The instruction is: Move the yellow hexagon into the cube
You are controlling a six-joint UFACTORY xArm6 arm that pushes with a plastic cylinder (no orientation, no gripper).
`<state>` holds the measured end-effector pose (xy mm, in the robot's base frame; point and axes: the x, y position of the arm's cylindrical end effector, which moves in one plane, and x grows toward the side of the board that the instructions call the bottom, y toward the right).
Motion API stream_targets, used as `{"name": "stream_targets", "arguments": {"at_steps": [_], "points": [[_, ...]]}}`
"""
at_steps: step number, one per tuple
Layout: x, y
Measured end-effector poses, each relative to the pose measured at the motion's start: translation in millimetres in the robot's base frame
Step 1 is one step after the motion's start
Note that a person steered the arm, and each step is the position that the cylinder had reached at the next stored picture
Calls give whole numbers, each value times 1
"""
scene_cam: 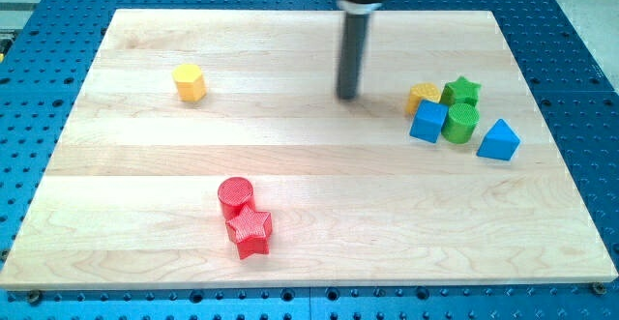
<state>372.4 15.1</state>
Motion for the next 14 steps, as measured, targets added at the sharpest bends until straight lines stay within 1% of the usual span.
{"name": "stream_targets", "arguments": {"at_steps": [2,3,4,5,6,7,8,9,10,11,12,13,14], "points": [[4,-222],[4,-293],[2,-319],[-33,-273],[-35,-151],[-25,-37],[-25,-23],[-22,33],[0,83],[-1,63],[-19,3],[9,-14],[29,63]]}}
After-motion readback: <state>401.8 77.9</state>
